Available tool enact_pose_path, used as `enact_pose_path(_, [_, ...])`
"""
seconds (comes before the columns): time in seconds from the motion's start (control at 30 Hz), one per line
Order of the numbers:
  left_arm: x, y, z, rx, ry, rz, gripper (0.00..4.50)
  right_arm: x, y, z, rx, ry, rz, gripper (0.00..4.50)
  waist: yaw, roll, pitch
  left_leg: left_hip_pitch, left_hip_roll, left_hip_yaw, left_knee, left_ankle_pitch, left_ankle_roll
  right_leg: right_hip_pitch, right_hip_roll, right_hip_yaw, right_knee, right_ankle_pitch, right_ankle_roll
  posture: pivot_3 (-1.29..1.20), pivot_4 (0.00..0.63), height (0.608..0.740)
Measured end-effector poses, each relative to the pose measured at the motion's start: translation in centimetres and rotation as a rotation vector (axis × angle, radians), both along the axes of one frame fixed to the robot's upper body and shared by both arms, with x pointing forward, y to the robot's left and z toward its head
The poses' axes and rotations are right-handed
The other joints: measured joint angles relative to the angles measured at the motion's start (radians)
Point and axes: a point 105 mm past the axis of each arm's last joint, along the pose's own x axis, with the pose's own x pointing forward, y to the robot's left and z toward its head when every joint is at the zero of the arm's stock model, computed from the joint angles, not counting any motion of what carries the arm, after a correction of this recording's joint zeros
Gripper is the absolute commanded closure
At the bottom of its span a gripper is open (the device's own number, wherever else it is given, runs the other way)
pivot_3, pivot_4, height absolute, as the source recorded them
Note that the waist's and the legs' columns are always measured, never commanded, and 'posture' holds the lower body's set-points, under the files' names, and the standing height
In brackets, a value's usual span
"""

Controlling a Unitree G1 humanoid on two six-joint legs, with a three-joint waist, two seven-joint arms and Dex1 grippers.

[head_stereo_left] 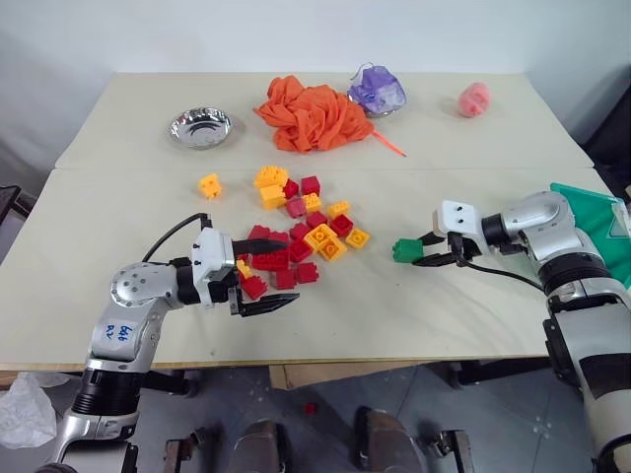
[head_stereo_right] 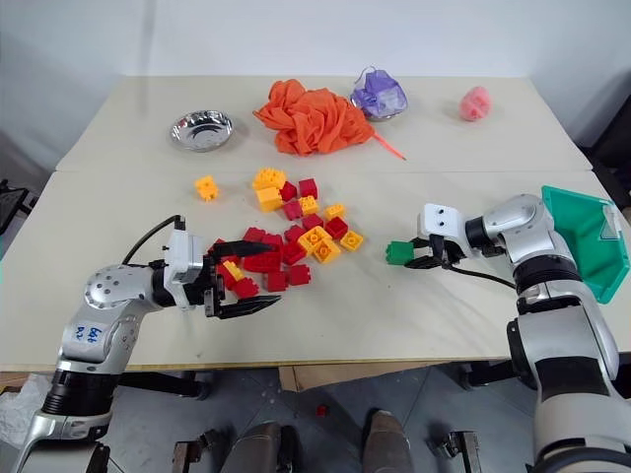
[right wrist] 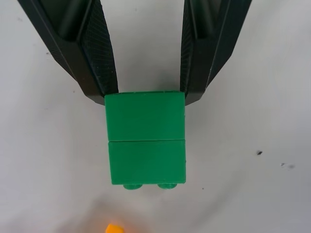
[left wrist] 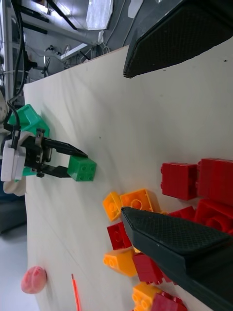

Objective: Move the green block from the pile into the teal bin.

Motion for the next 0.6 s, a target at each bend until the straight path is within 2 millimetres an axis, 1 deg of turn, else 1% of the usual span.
enact_pose_path(0.1, [0.5, -0.6, 0.4, -0.020, -0.006, -0.018, 0.00, -0.2, -1.0, 0.5, 0.083, -0.024, -0.057, 3.04, 0.003, 0.000, 0.000, 0.000, 0.000, 0.000, 0.000, 0.000, 0.000, 0.000, 0.000, 0.000, 0.000, 0.000, 0.000, 0.00, 0.150, 0.740])
enact_pose_path(0.2, [0.8, -1.6, 0.5, -0.045, 0.004, -0.044, 0.00, -0.4, -3.5, 2.8, 0.205, -0.103, -0.176, 3.04, 0.005, 0.000, 0.000, 0.000, 0.000, 0.000, 0.000, 0.000, 0.000, 0.000, 0.000, 0.000, 0.000, 0.000, 0.000, 0.00, 0.150, 0.740])
enact_pose_path(0.27, [1.0, -2.3, 0.5, -0.067, 0.008, -0.062, 0.00, -1.1, -5.8, 4.7, 0.251, -0.165, -0.274, 3.04, 0.008, 0.000, 0.000, 0.000, 0.000, 0.000, 0.000, 0.000, 0.000, 0.000, 0.000, 0.000, 0.000, 0.000, 0.000, 0.00, 0.150, 0.740])
enact_pose_path(0.3, [1.2, -2.6, 0.5, -0.078, 0.010, -0.070, 0.00, -1.6, -7.1, 5.1, 0.261, -0.181, -0.331, 3.04, 0.012, 0.001, 0.000, 0.000, 0.000, -0.001, 0.000, 0.000, 0.000, 0.000, 0.000, 0.000, 0.000, 0.000, 0.000, 0.00, 0.150, 0.740])
enact_pose_path(0.33, [1.3, -3.2, 0.4, -0.089, 0.013, -0.081, 0.00, -2.5, -9.0, 5.6, 0.278, -0.201, -0.414, 3.04, 0.021, 0.001, 0.000, 0.000, 0.000, 0.000, 0.000, 0.000, 0.000, 0.000, 0.000, 0.000, 0.000, 0.000, 0.000, 0.00, 0.150, 0.740])
enact_pose_path(0.37, [1.5, -3.4, 0.3, -0.095, 0.016, -0.086, 0.00, -3.1, -10.4, 6.0, 0.290, -0.210, -0.485, 3.04, 0.025, 0.001, 0.000, 0.000, 0.000, 0.000, 0.001, 0.000, 0.000, 0.000, 0.000, 0.000, 0.000, 0.000, 0.000, 0.00, 0.150, 0.740])
enact_pose_path(0.47, [2.2, -4.9, -0.2, -0.108, 0.028, -0.103, 0.00, -5.9, -14.2, 6.8, 0.280, -0.258, -0.669, 3.04, 0.034, 0.002, 0.000, 0.000, 0.000, 0.001, 0.001, 0.000, 0.000, 0.000, 0.000, 0.000, 0.000, 0.000, 0.000, 0.00, 0.150, 0.740])
enact_pose_path(0.53, [2.7, -5.8, -0.5, -0.118, 0.039, -0.111, 0.00, -7.4, -16.3, 7.0, 0.273, -0.285, -0.793, 3.04, 0.035, 0.002, 0.000, 0.000, 0.000, 0.001, 0.002, 0.000, 0.000, 0.001, 0.000, 0.001, 0.000, 0.000, 0.000, 0.00, 0.150, 0.740])
enact_pose_path(0.6, [3.1, -6.4, -0.5, -0.124, 0.037, -0.116, 0.00, -8.5, -18.0, 7.2, 0.274, -0.316, -0.899, 3.04, 0.033, 0.002, -0.001, 0.000, 0.000, 0.001, 0.003, 0.000, 0.000, 0.001, 0.000, 0.001, 0.000, 0.000, 0.000, 0.00, 0.150, 0.740])
